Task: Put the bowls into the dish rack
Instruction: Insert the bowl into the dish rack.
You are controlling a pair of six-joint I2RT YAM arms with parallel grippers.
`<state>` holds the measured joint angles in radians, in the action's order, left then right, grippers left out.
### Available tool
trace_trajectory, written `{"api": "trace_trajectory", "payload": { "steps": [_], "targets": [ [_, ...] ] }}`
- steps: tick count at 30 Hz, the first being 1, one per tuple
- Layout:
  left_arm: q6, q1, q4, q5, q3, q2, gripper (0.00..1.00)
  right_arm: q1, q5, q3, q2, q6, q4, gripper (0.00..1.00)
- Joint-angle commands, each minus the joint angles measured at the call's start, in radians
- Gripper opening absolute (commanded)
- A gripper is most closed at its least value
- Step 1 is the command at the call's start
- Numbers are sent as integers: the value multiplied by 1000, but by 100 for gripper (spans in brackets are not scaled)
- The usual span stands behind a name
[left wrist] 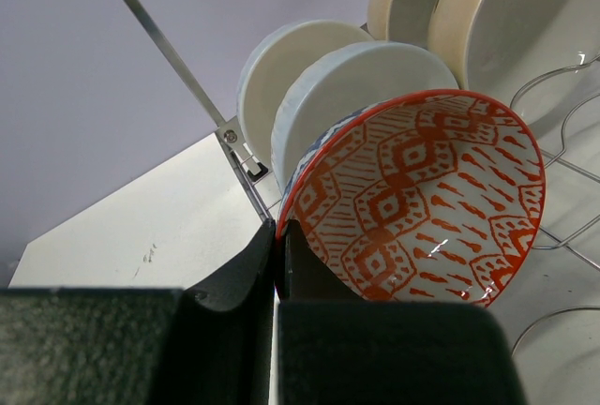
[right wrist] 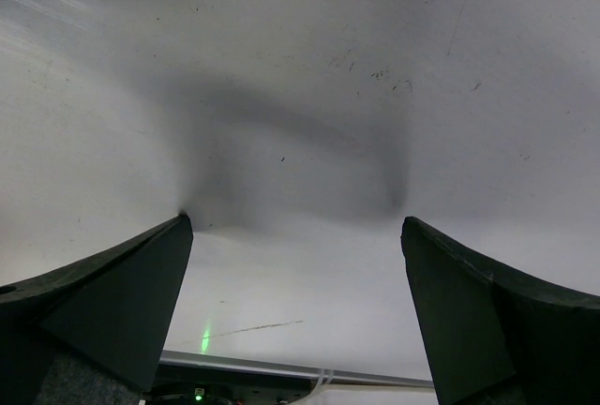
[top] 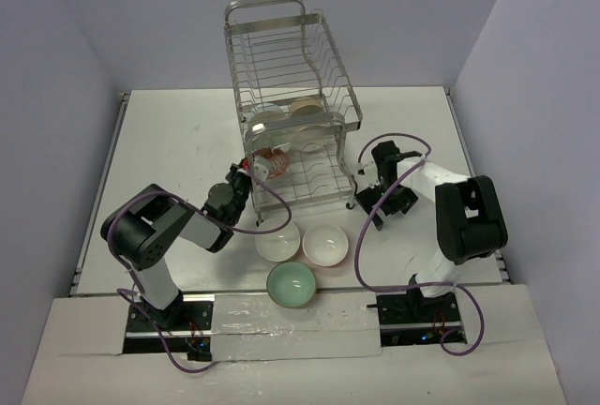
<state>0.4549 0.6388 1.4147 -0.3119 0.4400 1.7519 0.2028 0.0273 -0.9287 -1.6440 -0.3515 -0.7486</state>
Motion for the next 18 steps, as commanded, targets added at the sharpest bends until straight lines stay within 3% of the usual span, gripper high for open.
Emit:
{"api": "trace_trajectory", "payload": {
  "steps": [1,18],
  "targets": [
    [85,24,446,45,-18,34,0,-6,75,5,-40,17,37,100],
    [91,36,396,117,-29,-48,0,-6,85,1,-45,20,35,100]
  ]
}}
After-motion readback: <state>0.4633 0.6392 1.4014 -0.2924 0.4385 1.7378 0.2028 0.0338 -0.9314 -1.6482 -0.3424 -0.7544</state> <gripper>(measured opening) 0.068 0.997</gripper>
